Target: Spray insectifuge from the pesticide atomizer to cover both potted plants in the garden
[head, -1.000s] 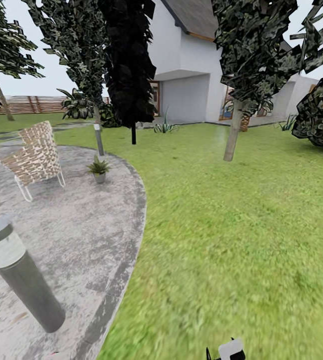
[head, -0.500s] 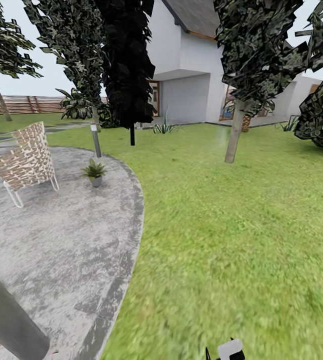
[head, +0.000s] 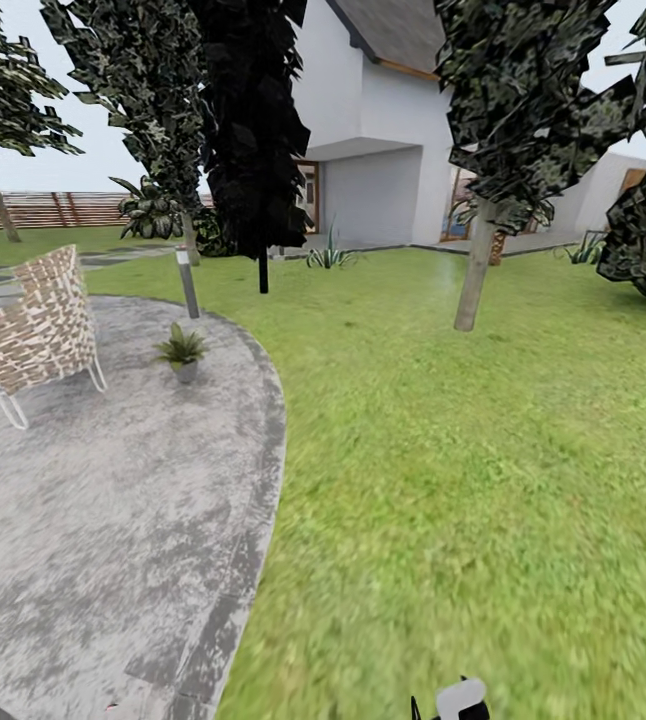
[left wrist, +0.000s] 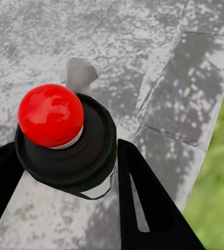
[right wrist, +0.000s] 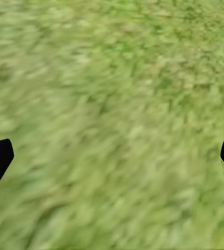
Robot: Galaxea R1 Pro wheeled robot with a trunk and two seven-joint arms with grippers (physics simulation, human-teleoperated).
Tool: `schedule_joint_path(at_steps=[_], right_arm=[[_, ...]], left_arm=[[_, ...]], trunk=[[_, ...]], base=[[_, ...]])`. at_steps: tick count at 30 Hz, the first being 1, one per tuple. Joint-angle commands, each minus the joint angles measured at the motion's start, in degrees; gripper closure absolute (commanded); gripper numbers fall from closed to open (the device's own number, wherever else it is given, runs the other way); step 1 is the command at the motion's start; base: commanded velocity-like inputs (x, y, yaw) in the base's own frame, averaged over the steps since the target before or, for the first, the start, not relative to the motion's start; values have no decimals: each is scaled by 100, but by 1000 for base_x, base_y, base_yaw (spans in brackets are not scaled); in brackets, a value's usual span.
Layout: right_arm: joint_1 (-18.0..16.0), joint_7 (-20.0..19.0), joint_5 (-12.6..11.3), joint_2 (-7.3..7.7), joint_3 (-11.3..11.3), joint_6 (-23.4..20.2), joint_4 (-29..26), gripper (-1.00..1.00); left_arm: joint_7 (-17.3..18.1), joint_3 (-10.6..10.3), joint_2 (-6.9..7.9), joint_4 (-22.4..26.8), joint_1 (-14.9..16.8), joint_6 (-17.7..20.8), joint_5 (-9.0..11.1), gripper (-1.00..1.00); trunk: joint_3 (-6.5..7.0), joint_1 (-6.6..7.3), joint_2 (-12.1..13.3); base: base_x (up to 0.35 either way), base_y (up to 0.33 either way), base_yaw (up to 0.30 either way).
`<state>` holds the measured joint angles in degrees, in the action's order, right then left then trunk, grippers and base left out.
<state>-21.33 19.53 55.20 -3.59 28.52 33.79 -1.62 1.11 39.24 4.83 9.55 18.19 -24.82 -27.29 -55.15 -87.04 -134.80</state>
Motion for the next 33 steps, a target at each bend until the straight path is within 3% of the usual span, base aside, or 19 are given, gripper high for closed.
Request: schedule_joint_path(at_steps=[1,19,33], right_arm=[[-3,36,61,-1,31,5,4,-100],[-3,33,61,-1,31,5,9,-100],[-3,33,68,-1,31,5,13,-100]], left_arm=[[12,49,0,-5,3,-22,-47,100],[12,46,0,-12,3,-22,-48,100],[12,46,-3,-14,2,-22,-48,100]], trunk=[[-5,-2,-2],[-5,-2,-2],[-5,-2,-2]], base=[[339,0,56],[339,0,235],[339,0,15]])
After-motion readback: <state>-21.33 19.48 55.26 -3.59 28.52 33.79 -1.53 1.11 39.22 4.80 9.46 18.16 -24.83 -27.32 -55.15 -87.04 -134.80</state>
